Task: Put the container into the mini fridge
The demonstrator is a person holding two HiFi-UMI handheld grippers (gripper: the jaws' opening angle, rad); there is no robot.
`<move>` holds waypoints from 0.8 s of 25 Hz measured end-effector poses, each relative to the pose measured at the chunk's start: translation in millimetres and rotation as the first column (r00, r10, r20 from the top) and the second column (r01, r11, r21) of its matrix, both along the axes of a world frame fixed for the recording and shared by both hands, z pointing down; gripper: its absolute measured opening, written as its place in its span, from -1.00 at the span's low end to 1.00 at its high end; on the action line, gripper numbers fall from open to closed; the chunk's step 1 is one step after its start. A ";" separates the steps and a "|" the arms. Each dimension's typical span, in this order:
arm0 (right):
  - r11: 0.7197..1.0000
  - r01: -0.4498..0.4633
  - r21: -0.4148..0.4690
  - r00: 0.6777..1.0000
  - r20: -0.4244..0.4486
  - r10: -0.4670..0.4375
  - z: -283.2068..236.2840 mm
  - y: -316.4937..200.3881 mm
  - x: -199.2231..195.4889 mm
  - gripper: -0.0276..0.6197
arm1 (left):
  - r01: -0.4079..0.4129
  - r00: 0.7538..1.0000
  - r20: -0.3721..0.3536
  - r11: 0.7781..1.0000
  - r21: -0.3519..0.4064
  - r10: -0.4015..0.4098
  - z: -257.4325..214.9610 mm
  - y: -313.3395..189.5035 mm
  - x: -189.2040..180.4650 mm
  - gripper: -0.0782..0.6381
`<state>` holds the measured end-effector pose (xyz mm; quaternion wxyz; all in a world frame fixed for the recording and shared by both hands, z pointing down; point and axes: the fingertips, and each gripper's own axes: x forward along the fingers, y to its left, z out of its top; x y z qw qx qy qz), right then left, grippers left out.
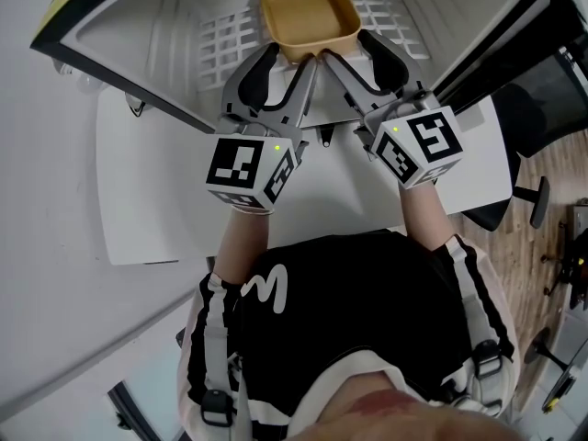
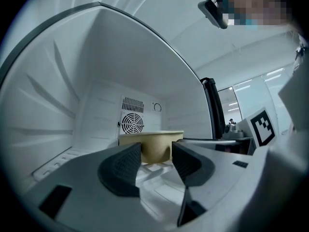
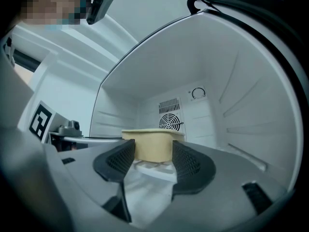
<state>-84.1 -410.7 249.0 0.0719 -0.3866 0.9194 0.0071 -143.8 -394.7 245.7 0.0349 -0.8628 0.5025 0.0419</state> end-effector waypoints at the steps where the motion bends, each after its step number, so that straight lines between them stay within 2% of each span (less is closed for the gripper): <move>1: 1.000 -0.001 0.001 1.000 -0.002 0.001 0.0 0.0 0.1 -0.13 | -0.001 1.000 0.001 1.000 0.002 0.001 -0.1 0.0 0.1 -0.24; 20: 1.000 -0.013 -0.017 0.999 -0.041 0.013 11.8 2.5 -3.4 -0.13 | 0.024 0.998 0.054 1.000 -0.002 -0.023 14.0 1.6 -2.7 -0.24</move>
